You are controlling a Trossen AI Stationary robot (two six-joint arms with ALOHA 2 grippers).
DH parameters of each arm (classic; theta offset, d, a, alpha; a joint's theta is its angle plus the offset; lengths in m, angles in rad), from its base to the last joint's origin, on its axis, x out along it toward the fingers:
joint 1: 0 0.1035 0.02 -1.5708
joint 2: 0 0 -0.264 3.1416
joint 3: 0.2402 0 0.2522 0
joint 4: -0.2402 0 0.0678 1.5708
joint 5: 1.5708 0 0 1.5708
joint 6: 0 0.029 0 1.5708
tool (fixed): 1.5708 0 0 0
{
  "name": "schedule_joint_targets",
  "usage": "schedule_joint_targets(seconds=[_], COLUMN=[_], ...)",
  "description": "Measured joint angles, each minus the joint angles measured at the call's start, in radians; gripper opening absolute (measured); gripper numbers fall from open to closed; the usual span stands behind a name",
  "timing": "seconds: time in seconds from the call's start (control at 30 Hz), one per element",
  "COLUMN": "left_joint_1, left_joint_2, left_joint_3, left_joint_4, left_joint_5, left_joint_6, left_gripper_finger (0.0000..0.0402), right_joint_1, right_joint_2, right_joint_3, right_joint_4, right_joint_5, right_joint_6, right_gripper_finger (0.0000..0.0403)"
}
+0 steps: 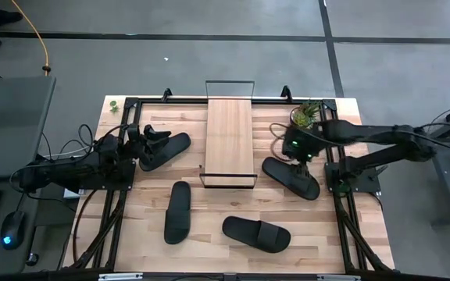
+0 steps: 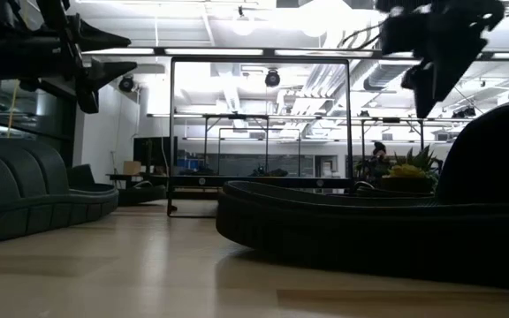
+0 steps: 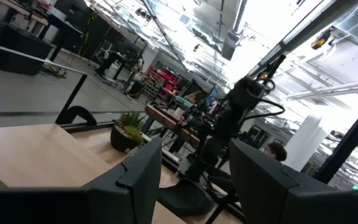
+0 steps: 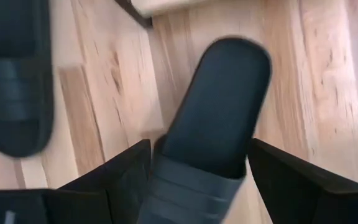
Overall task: Pick and place slides into the shelf
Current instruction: Put the top right black slipper on the shelf
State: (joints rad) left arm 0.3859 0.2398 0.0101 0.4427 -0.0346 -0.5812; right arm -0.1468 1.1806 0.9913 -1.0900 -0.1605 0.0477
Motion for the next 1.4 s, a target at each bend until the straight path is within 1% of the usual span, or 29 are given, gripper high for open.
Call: schedule_joint_targets(seconds=[0.13,0.23,0.33,0.5,0.67,0.93,1.17,1.4], left_joint_1=[0.000,0.000,0.000,0.000,0.000,0.000,0.000,0.000], left_joint_2=[0.000,0.000,0.000,0.000,0.000,0.000,0.000,0.000], left_joint_3=[0.000,0.000,0.000,0.000,0.000,0.000,0.000,0.000], left_joint_4=[0.000,0.000,-0.002,-0.016,-0.036,-0.052,-0.051,-0.051], left_joint_5=[0.016,0.020,0.024,0.024,0.024,0.028,0.028,0.028], left_joint_6=[-0.001,-0.002,-0.002,-0.002,-0.002,-0.014,-0.017,-0.018], left_gripper_finger=[0.0172,0.0172,0.0172,0.0172,0.0172,0.0172,0.0172,0.0172], right_joint_1=[-0.028,-0.044,-0.052,-0.053,-0.044,0.000,0.017,0.017], right_joint_2=[0.173,0.293,0.393,0.493,0.542,0.590,0.603,0.606], right_joint_3=[0.112,0.171,0.205,0.213,0.213,0.212,0.212,0.173], right_joint_4=[-0.116,-0.208,-0.284,-0.359,-0.377,-0.356,-0.281,-0.273], right_joint_5=[-0.006,-0.006,-0.010,-0.036,-0.076,-0.088,-0.117,-0.147], right_joint_6=[-0.101,-0.160,-0.206,-0.258,-0.272,-0.292,-0.292,-0.284], right_gripper_finger=[0.0258,0.0258,0.0258,0.0258,0.0258,0.0258,0.0258,0.0258])
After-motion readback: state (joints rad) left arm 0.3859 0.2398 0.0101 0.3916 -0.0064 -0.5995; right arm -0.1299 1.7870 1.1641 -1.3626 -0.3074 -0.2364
